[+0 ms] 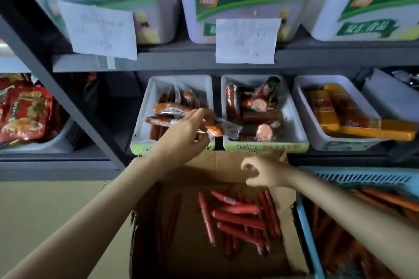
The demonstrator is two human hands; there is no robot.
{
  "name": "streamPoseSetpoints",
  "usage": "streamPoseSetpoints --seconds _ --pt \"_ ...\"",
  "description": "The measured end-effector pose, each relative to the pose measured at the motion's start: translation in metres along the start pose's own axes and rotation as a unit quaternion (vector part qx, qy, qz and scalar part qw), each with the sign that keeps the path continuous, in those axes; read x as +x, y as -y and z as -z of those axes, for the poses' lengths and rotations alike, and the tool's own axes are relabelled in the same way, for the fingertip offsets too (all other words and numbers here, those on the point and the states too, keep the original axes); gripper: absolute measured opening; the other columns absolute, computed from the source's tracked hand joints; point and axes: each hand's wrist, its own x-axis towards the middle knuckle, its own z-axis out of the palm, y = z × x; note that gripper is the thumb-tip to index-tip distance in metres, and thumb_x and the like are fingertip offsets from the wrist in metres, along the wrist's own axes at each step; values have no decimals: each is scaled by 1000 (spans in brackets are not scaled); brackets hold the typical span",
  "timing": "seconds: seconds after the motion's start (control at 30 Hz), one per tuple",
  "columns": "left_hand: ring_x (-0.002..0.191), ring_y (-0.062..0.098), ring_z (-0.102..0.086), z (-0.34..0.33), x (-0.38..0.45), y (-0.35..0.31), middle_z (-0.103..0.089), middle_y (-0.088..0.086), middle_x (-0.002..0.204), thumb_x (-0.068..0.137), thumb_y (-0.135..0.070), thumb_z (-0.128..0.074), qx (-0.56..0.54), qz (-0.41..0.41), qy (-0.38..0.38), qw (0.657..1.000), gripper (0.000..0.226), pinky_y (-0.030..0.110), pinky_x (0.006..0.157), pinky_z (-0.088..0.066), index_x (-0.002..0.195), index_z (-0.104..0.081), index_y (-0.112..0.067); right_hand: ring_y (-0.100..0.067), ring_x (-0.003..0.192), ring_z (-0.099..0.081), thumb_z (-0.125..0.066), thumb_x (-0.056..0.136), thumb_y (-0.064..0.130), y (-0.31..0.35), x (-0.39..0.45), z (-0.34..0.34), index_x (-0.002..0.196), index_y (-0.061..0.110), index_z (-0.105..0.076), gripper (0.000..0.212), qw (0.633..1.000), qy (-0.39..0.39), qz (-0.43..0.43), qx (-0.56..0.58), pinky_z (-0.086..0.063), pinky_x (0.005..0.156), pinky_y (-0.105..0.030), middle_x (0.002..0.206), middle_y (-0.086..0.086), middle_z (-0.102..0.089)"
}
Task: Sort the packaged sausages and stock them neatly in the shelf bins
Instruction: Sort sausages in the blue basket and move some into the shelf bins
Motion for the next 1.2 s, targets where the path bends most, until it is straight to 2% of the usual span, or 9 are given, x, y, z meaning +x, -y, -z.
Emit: streamPoseSetpoints --seconds 0.1,0.27,0.47,0.53,0.6,0.73,0.9,1.07,1.2 --pt "88 8 -58 18 16 -1 -60 3 112 88 -5 -54 3 -23 -53 998 34 30 79 -52 121 -52 -9 -10 96 -60 -65 86 18 7 -5 50 112 16 -62 26 989 -140 19 37 -47 81 -21 104 4 -63" --pt "80 11 -65 84 64 -28 -64 0 107 87 -19 -39 74 -141 -173 972 32 28 64 -52 112 -56 -9 -2 86 -64 -64 85 9 59 -40 178 92 27 -64 18 909 -362 160 127 -51 75 -14 93 12 -68" --pt "69 5 -55 172 145 -67 -62 -3 92 80 -11 -44 50 -201 -273 939 29 24 68 -45 103 -59 -7 -9 76 -63 -61 84 -1 83 -15 287 86 14 -66 16 867 -431 200 151 -52 74 -23 87 -2 -69" --pt "77 15 -61 188 174 -73 -62 -4 93 84 -15 -48 63 -175 -242 952 27 29 74 -49 107 -61 -9 -18 79 -62 -63 82 1 78 13 314 88 9 -65 10 890 -411 155 119 -51 75 -31 86 -8 -67" --pt "97 24 -62 193 207 -70 -65 2 104 88 -22 -55 200 -85 -84 972 29 33 86 -48 115 -60 -13 -19 79 -60 -70 81 19 69 48 338 85 10 -62 13 941 -333 53 -30 -49 72 -34 84 -4 -65" --pt "111 27 -55 161 244 -52 -59 9 124 86 -34 -63 339 22 278 898 46 32 98 -44 123 -53 -8 -22 81 -59 -72 79 36 40 118 350 102 13 -59 35 966 -76 -84 -233 -50 76 -36 93 -4 -63" --pt "136 28 -29 133 266 -32 -26 11 151 77 -30 -75 315 -60 269 908 93 27 112 -18 147 -18 -9 -22 103 -61 -78 69 36 18 165 361 121 15 -59 59 985 -8 -59 -160 -51 88 -32 115 -4 -64" --pt "122 29 -44 124 275 -21 -41 11 139 71 -32 -79 308 -4 269 912 84 30 101 -37 136 -32 -8 -23 123 -49 -80 63 44 10 178 358 141 19 -37 93 983 17 -63 -173 -44 102 -35 138 -1 -46" --pt "126 29 -40 126 275 -19 -34 11 143 72 -38 -77 300 6 289 909 92 32 105 -35 142 -25 -7 -24 119 -51 -78 70 42 14 174 359 142 20 -27 91 973 2 -91 -211 -45 100 -37 138 -3 -45"
